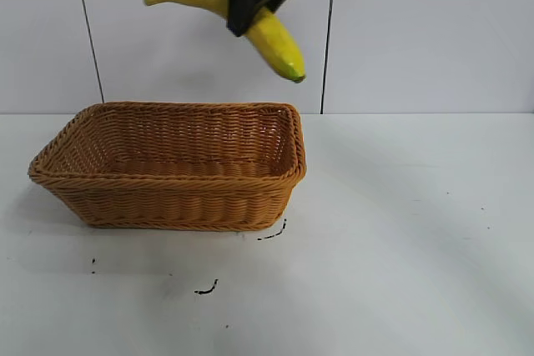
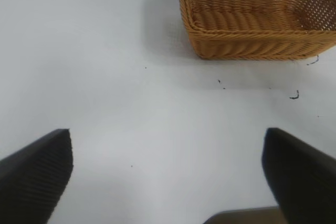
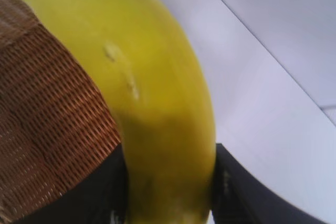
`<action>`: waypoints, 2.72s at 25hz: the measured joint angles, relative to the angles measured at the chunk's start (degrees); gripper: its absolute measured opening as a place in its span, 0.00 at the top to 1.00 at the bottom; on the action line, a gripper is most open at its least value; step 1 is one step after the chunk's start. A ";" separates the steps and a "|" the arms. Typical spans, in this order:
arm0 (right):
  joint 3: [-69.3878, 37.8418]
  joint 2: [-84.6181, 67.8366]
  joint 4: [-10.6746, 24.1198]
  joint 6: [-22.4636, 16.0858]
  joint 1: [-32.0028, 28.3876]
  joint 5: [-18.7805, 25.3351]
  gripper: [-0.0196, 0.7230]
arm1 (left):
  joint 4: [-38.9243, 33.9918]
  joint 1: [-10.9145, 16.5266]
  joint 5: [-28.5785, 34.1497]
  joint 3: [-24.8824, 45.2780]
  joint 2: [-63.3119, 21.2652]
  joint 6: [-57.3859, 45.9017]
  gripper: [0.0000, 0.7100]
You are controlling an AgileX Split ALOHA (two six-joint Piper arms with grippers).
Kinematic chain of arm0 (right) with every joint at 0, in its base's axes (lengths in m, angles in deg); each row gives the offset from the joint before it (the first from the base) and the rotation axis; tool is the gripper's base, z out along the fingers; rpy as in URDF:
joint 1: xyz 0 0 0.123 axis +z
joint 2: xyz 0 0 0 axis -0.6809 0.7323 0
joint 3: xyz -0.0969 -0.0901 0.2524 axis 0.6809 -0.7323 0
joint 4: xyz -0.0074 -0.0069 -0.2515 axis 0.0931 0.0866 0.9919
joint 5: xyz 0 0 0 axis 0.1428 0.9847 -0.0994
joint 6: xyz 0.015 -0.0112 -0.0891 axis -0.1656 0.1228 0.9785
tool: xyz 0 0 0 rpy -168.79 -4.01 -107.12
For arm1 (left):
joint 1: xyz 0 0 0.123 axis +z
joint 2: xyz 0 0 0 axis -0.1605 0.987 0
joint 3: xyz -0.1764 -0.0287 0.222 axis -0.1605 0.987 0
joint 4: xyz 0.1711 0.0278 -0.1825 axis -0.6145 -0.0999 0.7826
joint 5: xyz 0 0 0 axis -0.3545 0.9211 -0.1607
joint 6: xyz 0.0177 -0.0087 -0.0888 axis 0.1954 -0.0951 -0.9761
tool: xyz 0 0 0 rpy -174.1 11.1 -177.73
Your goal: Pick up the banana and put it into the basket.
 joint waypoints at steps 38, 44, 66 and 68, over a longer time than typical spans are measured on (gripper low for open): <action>0.45 -0.84 6.71 -38.27 -7.03 2.34 0.10 | 0.00 0.00 0.00 0.00 0.00 0.00 0.02; 0.45 -0.78 7.09 -38.68 -17.12 6.08 0.10 | 0.00 0.00 0.00 0.00 0.00 0.00 0.02; -20.59 -16.03 5.10 -38.68 -33.68 10.98 0.10 | 0.00 0.00 0.00 0.00 0.00 0.00 0.02; -29.59 -22.32 4.51 -38.68 -33.75 10.85 0.10 | 0.00 0.00 0.00 0.00 0.00 0.00 0.02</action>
